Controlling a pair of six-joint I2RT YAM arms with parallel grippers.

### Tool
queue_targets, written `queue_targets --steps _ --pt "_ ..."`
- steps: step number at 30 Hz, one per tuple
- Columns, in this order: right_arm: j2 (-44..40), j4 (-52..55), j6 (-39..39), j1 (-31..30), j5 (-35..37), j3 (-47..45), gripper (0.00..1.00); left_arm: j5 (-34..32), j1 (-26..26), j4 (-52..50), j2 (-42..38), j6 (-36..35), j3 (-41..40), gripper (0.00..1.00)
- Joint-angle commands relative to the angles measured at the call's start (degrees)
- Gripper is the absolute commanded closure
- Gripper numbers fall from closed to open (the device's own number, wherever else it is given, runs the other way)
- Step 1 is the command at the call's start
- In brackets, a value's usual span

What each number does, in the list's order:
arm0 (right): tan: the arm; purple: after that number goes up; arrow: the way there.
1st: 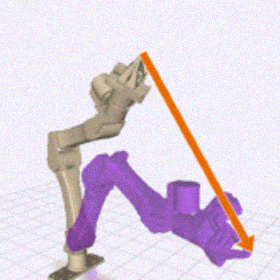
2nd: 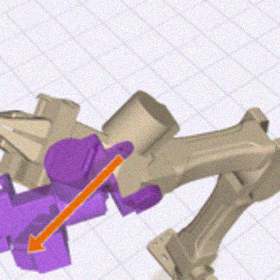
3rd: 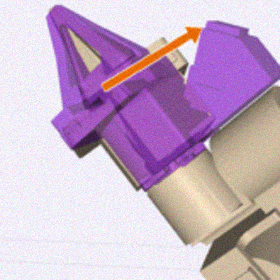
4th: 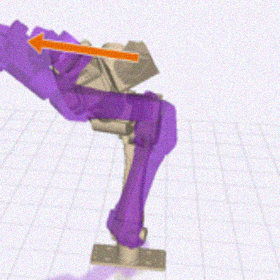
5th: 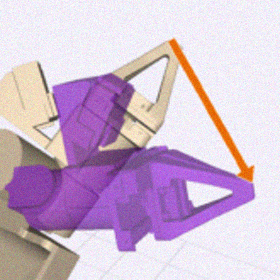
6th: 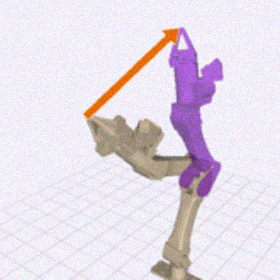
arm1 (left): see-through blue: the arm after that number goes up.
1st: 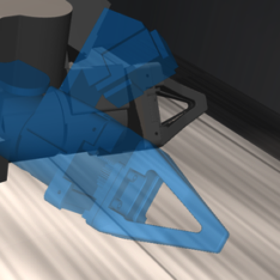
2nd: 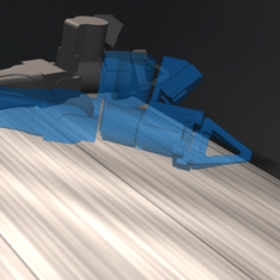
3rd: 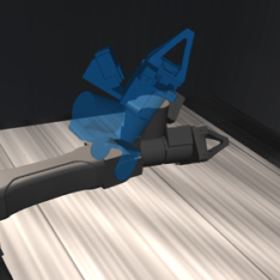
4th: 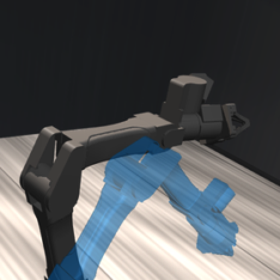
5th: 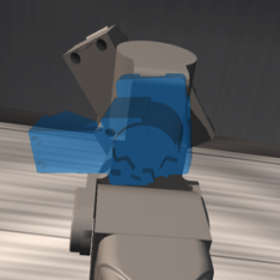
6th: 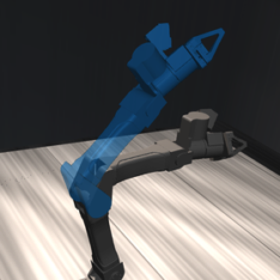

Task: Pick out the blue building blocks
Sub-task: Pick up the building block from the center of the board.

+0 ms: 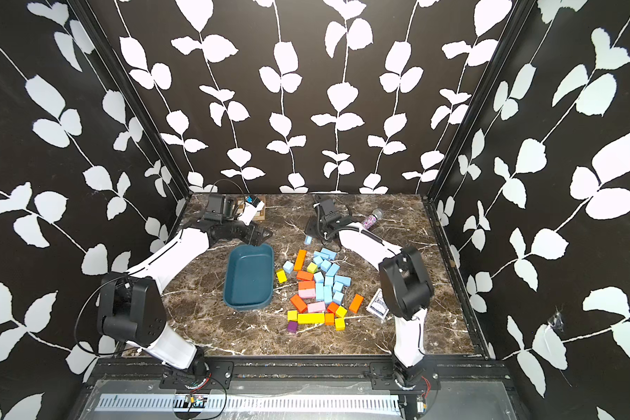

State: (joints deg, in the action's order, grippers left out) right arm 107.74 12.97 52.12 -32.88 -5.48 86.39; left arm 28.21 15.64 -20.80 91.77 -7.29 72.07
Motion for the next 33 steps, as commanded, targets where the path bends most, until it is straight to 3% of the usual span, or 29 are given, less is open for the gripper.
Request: queue_targets --steps 1,4,7,14,22,33 --pt "-1.2 -8.5 5.1 -1.9 3.0 -1.5 0.93 5.4 1.3 3.8 0.9 9.6 2.5 0.29" --pt "-0.8 -12.0 6.7 -3.4 3.9 -0.8 0.93 8.8 3.0 7.5 2.2 14.3 2.7 0.3" --pt "0.5 -13.8 7.4 -4.8 4.4 1.2 0.93 10.5 4.8 8.5 2.9 14.3 3.4 0.29" --pt "2.3 -17.0 8.6 -6.2 4.0 2.5 0.93 9.0 5.4 9.4 3.1 15.6 3.3 0.3" --pt "1.2 -20.6 8.4 -6.8 1.8 -0.2 0.92 8.3 5.4 10.2 3.8 17.0 3.2 0.5" --pt "-1.8 -24.9 8.0 -5.9 -4.4 -5.4 0.92 8.6 5.4 10.5 3.1 16.5 2.5 0.58"
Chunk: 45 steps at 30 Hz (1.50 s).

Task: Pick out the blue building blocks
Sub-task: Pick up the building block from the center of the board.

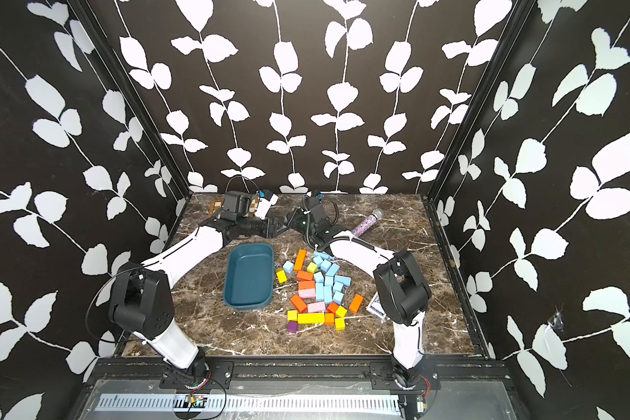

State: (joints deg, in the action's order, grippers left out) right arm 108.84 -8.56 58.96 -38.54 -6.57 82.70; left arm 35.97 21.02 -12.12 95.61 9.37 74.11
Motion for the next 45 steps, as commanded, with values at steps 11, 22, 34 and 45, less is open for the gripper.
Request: queue_targets --steps 11,22,34,45 --pt "-3.9 -7.2 3.1 0.9 -5.3 -4.8 0.92 1.4 0.1 -0.1 -2.0 -4.3 -0.6 0.53" --pt "-4.1 -12.0 4.2 1.8 -6.5 -6.6 0.92 3.6 0.1 -1.0 -2.4 -6.6 -1.2 0.51" --pt "-4.5 -14.0 4.4 2.9 -7.2 -8.0 0.91 0.3 0.0 -3.5 -3.7 -9.4 -2.2 0.44" --pt "-5.0 -18.7 4.5 3.0 -11.3 -10.4 0.92 -1.0 0.1 -3.1 -2.3 -8.9 -1.8 0.48"
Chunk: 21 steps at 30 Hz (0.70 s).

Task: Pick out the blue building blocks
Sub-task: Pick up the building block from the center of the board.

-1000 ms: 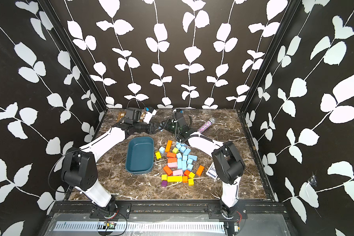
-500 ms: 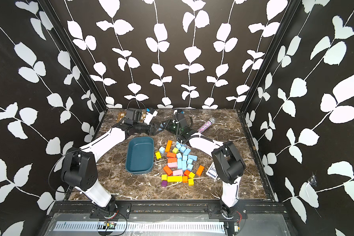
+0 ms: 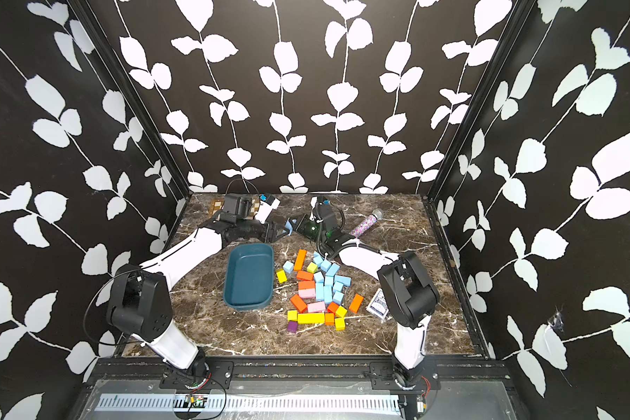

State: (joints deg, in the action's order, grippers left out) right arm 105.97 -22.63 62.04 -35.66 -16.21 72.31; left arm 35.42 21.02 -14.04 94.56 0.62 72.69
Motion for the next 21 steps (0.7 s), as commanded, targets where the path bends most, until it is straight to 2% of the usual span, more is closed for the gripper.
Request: queue_targets --steps 1,8,21 --pt "-2.3 -4.6 1.2 0.2 -1.7 0.0 0.92 -0.1 0.1 -1.0 -1.1 0.0 -0.3 0.48" --pt "-2.0 -4.1 1.0 0.1 -3.2 0.5 0.92 0.8 0.1 0.4 0.2 1.5 0.5 0.51" --pt "-1.9 -3.7 0.4 -0.2 -4.5 0.9 0.91 0.7 0.5 0.9 2.3 2.8 2.8 0.63"
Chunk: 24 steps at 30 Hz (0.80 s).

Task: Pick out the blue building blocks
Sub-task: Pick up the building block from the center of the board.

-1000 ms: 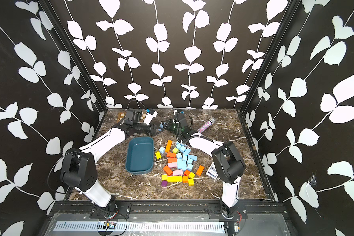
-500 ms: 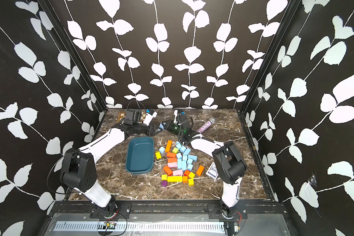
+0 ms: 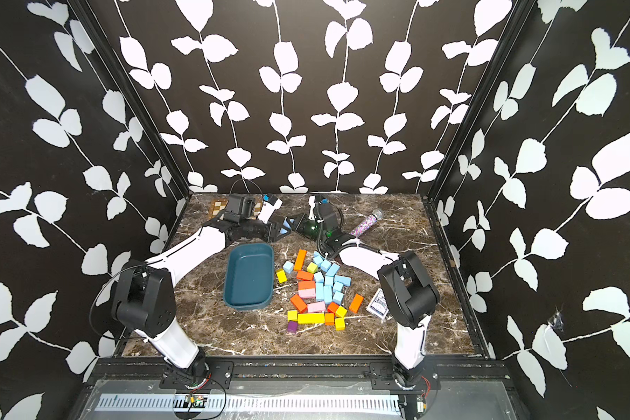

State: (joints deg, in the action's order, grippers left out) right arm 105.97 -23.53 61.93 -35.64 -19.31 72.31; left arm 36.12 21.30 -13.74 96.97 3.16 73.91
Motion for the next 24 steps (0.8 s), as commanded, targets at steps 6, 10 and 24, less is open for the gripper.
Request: queue_targets --steps 6,10,24 --pt "-1.4 -0.9 -0.2 -0.7 -1.9 2.1 0.9 -0.2 0.5 0.9 0.0 0.6 2.4 0.79" --pt "-1.5 0.7 -1.0 -0.7 -1.8 2.5 0.88 0.1 0.6 0.7 0.1 0.8 2.7 0.87" --pt "-7.8 13.9 -8.9 1.3 5.2 2.5 0.4 -9.9 -3.6 -10.8 -6.9 4.3 -1.8 0.91"
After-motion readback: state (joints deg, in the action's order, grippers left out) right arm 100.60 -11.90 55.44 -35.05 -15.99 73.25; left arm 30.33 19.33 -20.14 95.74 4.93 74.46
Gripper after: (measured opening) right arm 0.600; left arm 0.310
